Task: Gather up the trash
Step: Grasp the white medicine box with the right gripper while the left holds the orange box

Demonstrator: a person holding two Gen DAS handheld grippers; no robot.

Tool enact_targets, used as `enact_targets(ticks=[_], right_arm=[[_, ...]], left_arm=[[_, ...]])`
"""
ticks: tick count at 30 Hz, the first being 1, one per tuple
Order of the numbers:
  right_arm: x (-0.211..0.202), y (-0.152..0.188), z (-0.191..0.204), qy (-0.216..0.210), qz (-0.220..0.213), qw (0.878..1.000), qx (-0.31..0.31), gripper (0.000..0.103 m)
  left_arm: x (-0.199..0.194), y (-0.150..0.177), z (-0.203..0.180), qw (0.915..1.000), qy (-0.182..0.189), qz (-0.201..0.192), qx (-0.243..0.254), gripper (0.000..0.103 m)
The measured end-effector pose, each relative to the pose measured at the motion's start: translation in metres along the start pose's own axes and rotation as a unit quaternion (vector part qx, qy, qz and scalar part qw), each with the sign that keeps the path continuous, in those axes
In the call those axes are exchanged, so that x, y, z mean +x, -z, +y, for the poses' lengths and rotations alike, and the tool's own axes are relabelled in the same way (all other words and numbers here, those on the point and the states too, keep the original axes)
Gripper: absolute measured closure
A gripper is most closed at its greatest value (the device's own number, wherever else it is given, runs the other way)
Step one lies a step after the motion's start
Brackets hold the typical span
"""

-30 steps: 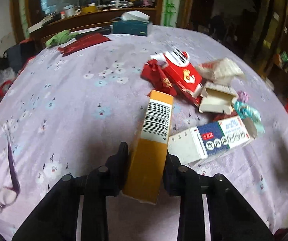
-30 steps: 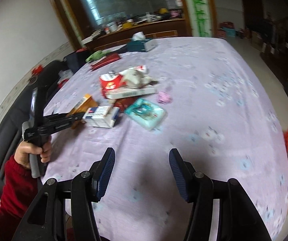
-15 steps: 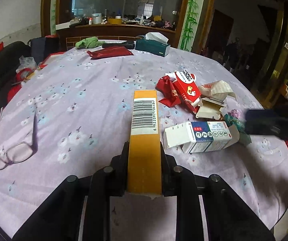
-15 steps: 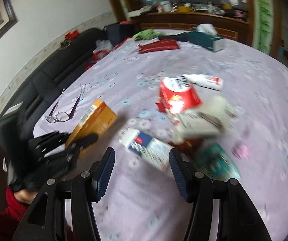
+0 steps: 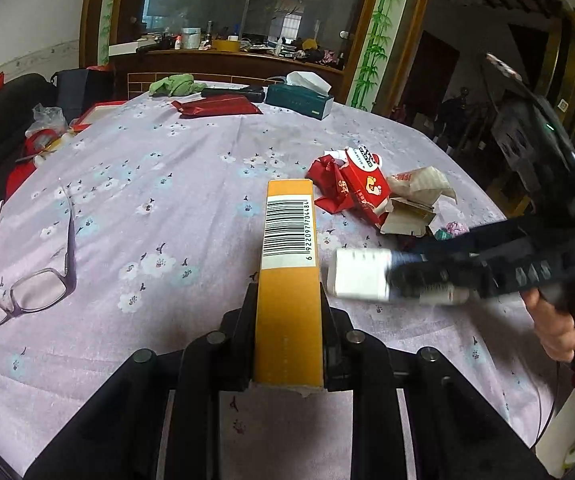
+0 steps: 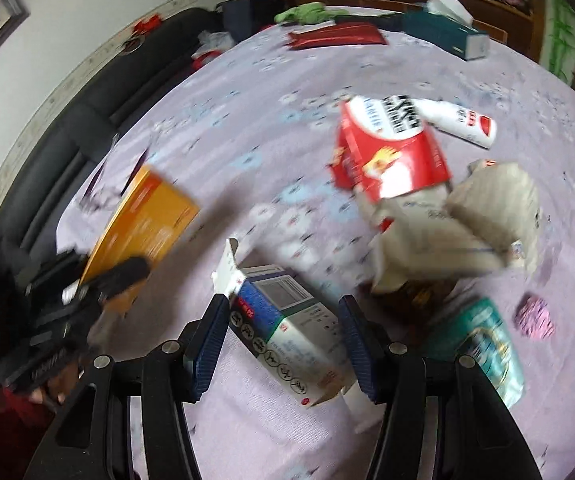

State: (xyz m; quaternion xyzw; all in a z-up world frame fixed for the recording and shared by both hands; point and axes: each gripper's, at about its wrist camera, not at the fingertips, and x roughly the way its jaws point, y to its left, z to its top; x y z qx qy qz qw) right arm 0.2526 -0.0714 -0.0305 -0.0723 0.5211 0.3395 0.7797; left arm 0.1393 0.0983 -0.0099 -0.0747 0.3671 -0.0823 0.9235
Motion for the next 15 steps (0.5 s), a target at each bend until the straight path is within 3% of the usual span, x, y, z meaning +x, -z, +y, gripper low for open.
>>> enact_targets(ticks=[4,6,11,13,15], right_arm=[[-0.001,0.013,0.022,0.039,-0.008,0.998,-0.052,0.032],[0.004,0.019,0.030,0.067,-0.006,0.994,-0.082,0.031],[0.012,0.030,0.035,0.087,0.010,0.989,-0.120,0.031],[0.011,0.029,0.032,0.095,0.006,0.989,-0.113,0.052],[0.007,0.029,0.028,0.092,0.003,0.991,-0.094,0.056]], left_arm=[[-0.001,0.000,-0.001,1.0000,0.004,-0.002,0.002,0.081],[-0.002,0.001,-0.002,1.0000,0.006,-0.003,0.004,0.081],[-0.005,0.003,-0.004,0.9999,0.009,-0.006,0.008,0.081],[-0.005,0.003,-0.004,0.9999,0.008,-0.005,0.007,0.081],[-0.006,0.004,-0.005,0.9999,0.009,-0.003,0.005,0.081]])
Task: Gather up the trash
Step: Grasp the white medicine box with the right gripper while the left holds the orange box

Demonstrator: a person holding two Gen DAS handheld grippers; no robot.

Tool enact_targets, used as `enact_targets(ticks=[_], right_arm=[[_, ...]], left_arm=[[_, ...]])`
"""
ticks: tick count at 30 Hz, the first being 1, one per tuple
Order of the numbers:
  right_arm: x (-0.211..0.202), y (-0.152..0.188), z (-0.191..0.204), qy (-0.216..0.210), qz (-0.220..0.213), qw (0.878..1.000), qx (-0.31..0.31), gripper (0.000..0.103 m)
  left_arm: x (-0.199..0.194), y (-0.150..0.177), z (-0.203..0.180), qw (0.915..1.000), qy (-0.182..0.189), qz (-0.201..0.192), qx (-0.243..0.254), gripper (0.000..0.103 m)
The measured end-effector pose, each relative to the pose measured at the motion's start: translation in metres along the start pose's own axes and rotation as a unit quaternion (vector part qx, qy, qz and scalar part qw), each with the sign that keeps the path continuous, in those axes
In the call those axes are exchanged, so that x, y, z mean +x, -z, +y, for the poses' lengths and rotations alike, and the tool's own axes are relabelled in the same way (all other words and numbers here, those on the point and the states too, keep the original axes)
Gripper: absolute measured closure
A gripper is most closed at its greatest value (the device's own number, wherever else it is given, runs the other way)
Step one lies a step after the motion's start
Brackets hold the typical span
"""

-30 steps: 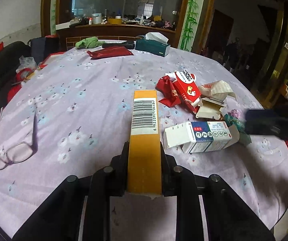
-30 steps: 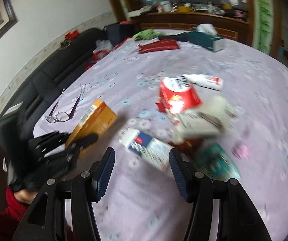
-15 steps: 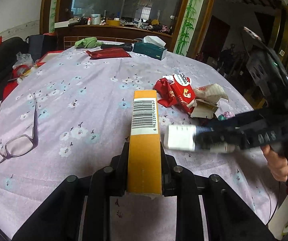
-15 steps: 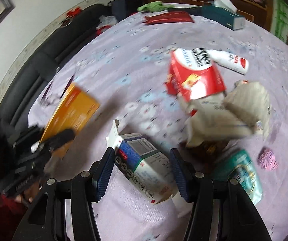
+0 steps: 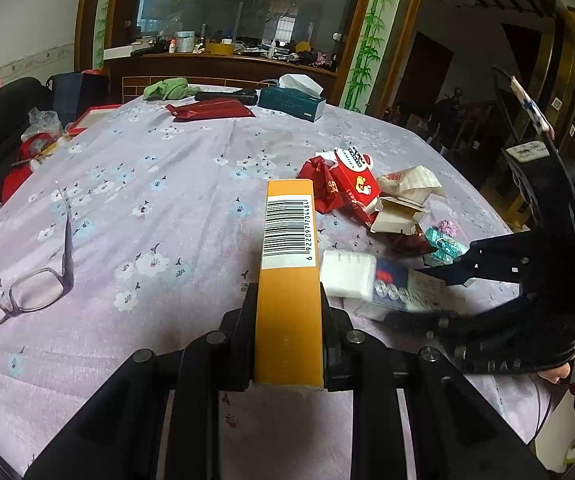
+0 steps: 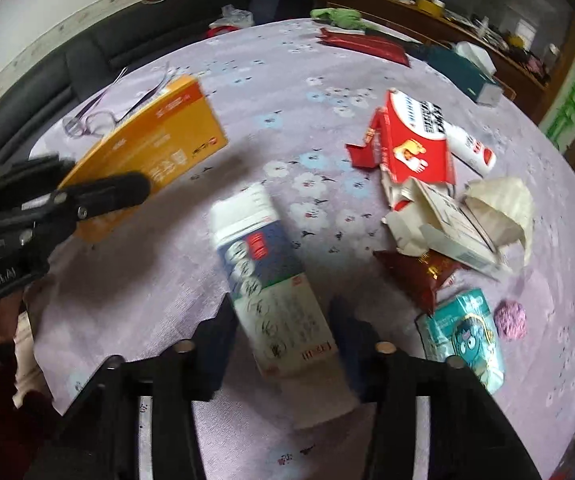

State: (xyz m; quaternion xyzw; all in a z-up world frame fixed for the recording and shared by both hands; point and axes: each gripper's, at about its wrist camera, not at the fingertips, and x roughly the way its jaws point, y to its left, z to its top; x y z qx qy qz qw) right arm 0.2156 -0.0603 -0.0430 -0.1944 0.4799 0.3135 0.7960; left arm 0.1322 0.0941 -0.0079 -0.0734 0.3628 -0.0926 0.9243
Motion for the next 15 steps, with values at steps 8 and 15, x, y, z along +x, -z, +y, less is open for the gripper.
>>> enact_targets(ticks=[8,15], right_arm=[[-0.049,0.027,-0.015,-0.017,-0.092,0.990,0.102,0.066],[-0.099,0.091,-0.042,0.076,-0.195,0.949,0.238,0.066]], left_arm=[[-0.006,0.001,-0.023,0.9998,0.011,-0.012,0.008,0.081],[0.001,0.004,-0.066,0.9993,0.016,-0.031,0.010,0.081]])
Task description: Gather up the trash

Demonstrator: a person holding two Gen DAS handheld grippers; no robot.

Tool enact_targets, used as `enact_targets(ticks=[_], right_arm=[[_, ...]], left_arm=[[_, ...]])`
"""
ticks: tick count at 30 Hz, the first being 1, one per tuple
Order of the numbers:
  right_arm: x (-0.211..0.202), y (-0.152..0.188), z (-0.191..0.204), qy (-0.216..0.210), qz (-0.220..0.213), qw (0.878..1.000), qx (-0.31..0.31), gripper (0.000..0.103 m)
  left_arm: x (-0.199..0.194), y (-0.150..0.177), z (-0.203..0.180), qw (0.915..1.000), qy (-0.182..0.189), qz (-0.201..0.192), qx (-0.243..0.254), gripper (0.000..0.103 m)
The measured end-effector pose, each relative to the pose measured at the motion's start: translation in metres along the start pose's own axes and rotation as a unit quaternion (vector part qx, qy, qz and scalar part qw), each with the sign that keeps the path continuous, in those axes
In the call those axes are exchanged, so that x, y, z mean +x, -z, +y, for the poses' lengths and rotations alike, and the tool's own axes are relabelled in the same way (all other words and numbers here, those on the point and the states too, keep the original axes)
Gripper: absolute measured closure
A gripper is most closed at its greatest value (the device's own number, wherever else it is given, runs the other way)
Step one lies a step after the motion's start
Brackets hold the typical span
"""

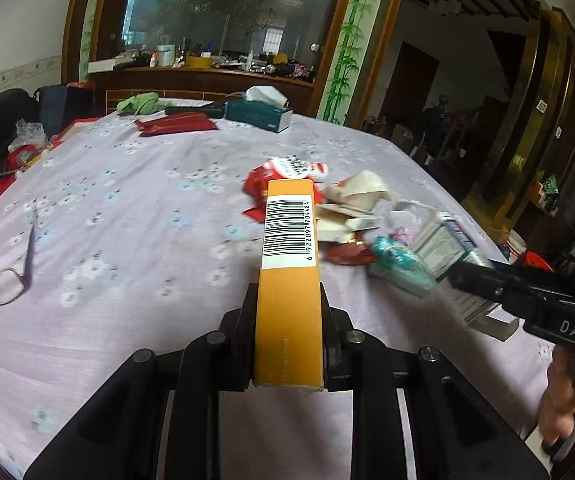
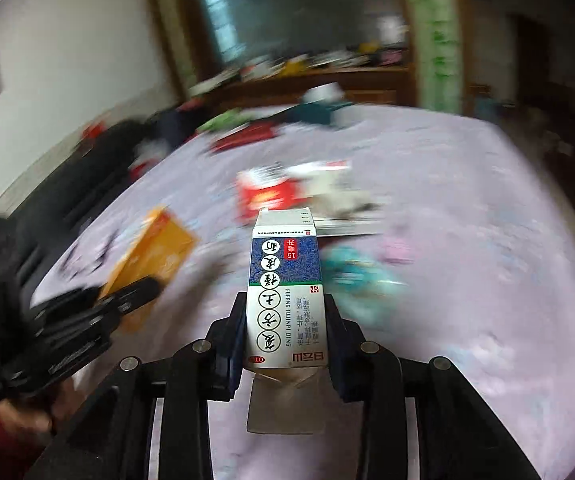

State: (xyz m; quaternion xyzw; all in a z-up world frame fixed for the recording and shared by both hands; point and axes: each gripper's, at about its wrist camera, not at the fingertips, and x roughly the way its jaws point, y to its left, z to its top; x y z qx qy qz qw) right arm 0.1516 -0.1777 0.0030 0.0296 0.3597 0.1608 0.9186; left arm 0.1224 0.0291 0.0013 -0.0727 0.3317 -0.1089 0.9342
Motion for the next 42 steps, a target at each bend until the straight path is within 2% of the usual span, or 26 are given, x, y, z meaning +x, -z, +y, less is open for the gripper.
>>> enact_targets(ticks=[4,7,14,24,42], right_arm=[[-0.007,0.011,-0.027,0.075,-0.040,0.995,0.054,0.066],[-0.005,0.015,-0.041,0.095,-0.048,0.991,0.079,0.066],[-0.006,0.023,-0.043,0.098,-0.058,0.990,0.083,0.066],[0.000,0.031,-0.047,0.082,-0.043,0.992,0.090,0.066],[0.002,0.031,-0.051,0.084,-0.038,0.991,0.094,0.066]], left_arm=[[0.008,0.002,-0.025,1.0000,-0.002,-0.005,0.008,0.081],[0.014,0.004,-0.039,0.9999,-0.003,-0.004,0.014,0.081],[0.023,0.010,-0.056,0.9991,-0.022,-0.005,0.036,0.081],[0.032,0.017,-0.061,0.9982,-0.038,0.001,0.046,0.080],[0.030,0.019,-0.061,0.9981,-0.044,-0.006,0.044,0.080]])
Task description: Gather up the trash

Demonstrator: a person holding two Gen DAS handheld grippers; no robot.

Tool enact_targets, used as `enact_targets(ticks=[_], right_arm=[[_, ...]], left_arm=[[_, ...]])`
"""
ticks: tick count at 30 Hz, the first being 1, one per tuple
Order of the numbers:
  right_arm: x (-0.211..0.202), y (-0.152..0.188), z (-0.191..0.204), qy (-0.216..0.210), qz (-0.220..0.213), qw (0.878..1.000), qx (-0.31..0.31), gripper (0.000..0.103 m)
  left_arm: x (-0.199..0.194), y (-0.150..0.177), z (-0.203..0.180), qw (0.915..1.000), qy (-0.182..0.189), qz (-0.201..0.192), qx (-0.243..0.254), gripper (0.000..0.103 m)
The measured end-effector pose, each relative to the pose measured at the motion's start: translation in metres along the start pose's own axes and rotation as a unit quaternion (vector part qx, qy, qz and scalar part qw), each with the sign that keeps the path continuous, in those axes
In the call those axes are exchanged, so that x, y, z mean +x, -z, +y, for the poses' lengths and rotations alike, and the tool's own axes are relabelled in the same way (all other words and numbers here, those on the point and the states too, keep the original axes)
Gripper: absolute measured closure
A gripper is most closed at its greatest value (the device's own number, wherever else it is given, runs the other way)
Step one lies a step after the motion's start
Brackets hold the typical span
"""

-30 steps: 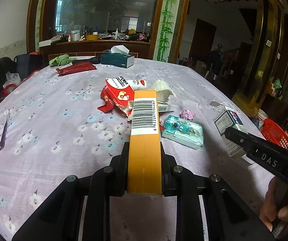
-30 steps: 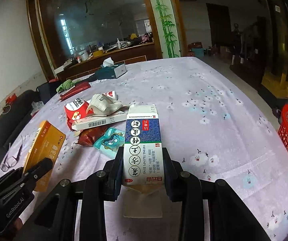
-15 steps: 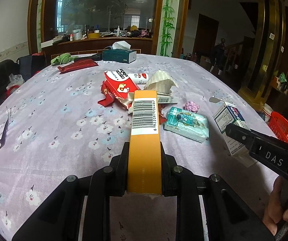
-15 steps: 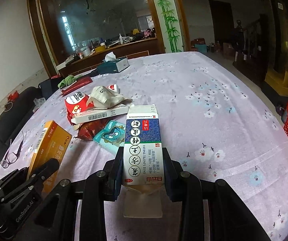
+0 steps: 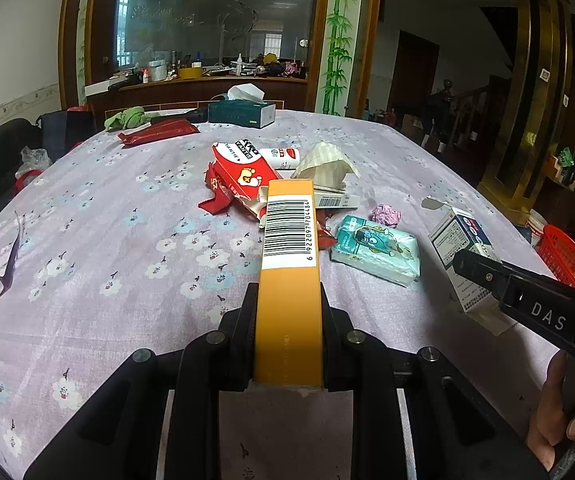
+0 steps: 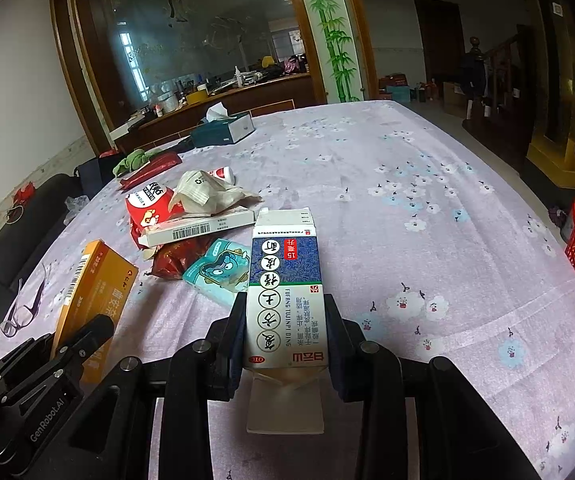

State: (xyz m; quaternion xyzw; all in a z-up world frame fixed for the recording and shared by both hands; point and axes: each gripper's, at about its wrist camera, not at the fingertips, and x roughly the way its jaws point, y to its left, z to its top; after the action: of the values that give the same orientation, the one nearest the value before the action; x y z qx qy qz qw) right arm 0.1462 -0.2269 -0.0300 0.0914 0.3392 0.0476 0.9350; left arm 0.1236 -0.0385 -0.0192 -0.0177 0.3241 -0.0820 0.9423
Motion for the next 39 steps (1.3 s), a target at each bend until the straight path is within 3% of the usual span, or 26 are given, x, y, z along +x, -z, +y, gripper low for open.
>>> enact_targets(ticks=[39], right_arm=[[-0.0051,0.0001,-0.0004,0.003,-0.004,1.000,0.003,0.066]], left_arm=[[-0.0002,0.0003,0.0003,1.0000,-0.001,0.000,-0.001,0.080]])
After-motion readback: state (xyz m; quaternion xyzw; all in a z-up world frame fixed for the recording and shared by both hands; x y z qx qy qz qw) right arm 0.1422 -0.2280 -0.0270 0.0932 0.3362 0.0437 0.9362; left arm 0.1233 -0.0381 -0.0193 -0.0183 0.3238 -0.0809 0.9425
